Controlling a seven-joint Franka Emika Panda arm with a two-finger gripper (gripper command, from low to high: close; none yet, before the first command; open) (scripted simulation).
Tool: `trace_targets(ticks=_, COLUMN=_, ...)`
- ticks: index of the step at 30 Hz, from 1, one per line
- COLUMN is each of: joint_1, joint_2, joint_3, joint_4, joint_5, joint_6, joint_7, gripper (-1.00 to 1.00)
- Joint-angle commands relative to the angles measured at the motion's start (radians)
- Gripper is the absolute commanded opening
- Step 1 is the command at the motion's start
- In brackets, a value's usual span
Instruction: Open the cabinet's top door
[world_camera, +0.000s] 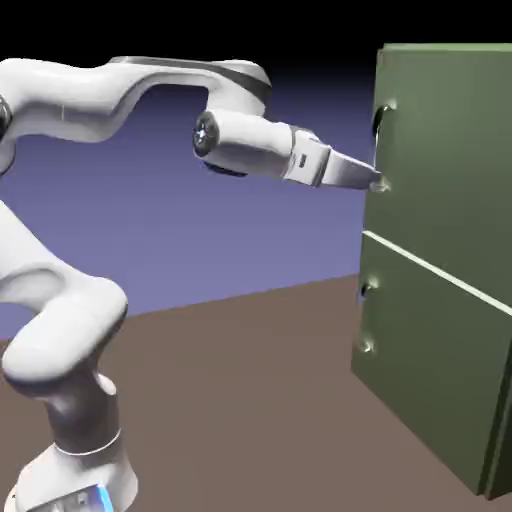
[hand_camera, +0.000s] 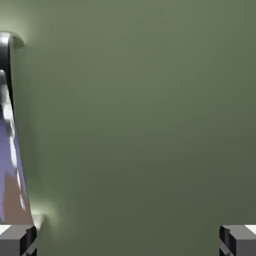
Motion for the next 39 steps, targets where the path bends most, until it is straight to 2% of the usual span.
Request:
trace_targets(ticks=1, joint_1=-0.014, joint_2=-0.003, joint_3=0.014, joint_4=0.009, joint_5=0.044, joint_6=-0.001, joint_7=-0.034, gripper=0.00)
trace_targets(ticks=21, joint_1=-0.295, joint_2=-0.054, joint_3=0.303, joint_4=0.191, joint_5=0.914, joint_6=-0.028, joint_7=-0.716, gripper=0.00)
trace_targets(ticks=23, joint_1=-0.297, joint_2=-0.055, joint_3=0.306, joint_4=0.193, joint_5=0.922, joint_6=-0.028, joint_7=-0.723, gripper=0.00)
trace_targets(ticks=29, joint_1=-0.499, joint_2=0.030, joint_3=0.462, joint_4=0.334, joint_5=0.953, joint_6=-0.040, joint_7=-0.758, gripper=0.00)
trace_targets(ticks=30, joint_1=-0.499, joint_2=0.030, joint_3=0.462, joint_4=0.334, joint_5=0.953, joint_6=-0.040, joint_7=-0.758, gripper=-1.00)
trace_targets(ticks=39, joint_1=-0.209, joint_2=0.122, joint_3=0.224, joint_4=0.237, joint_5=0.945, joint_6=-0.078, joint_7=-0.908, gripper=-1.00)
